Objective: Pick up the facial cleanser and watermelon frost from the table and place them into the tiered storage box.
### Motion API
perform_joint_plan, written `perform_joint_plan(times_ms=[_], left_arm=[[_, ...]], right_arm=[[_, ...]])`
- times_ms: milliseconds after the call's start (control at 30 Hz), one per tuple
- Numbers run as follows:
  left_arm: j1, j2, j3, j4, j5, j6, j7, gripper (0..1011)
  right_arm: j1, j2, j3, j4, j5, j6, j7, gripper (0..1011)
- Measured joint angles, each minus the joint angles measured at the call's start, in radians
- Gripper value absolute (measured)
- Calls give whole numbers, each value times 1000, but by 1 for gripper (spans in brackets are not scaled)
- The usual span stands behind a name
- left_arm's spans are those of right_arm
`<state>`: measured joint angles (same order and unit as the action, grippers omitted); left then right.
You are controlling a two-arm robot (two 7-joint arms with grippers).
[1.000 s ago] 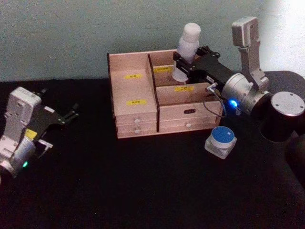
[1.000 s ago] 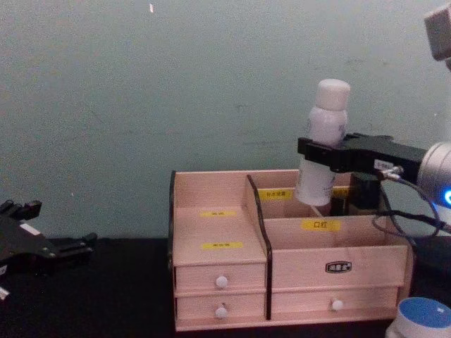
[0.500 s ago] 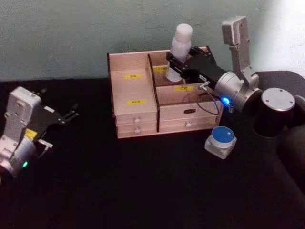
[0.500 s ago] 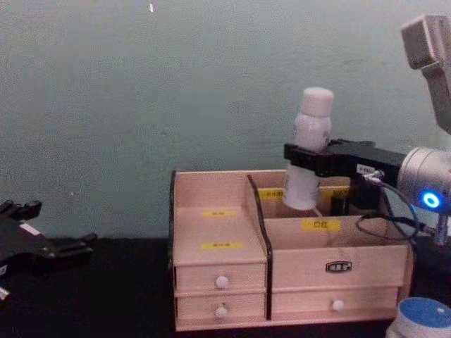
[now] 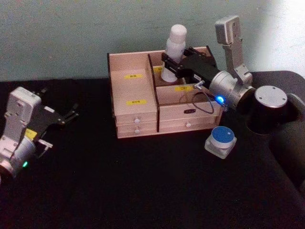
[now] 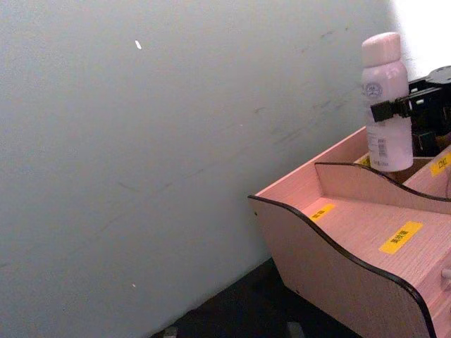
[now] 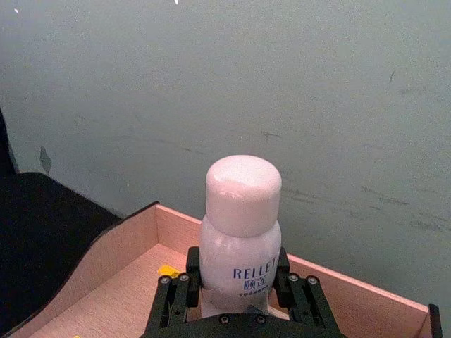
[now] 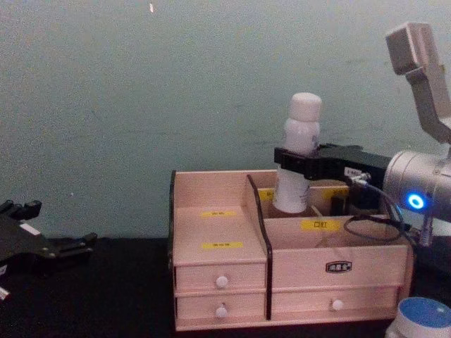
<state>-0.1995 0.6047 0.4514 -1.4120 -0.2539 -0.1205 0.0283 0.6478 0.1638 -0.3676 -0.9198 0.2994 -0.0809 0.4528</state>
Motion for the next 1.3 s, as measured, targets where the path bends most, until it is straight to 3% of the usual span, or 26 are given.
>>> perform_joint_plan(times_ms=[500, 1300], left_arm=[[0, 0, 0, 0, 0, 0, 0, 1001], [0, 0, 0, 0, 0, 0, 0, 1001]], right_arm=[[41, -27, 1, 104, -22, -24, 3, 589], [48, -40, 10, 149, -50, -21, 3, 589]])
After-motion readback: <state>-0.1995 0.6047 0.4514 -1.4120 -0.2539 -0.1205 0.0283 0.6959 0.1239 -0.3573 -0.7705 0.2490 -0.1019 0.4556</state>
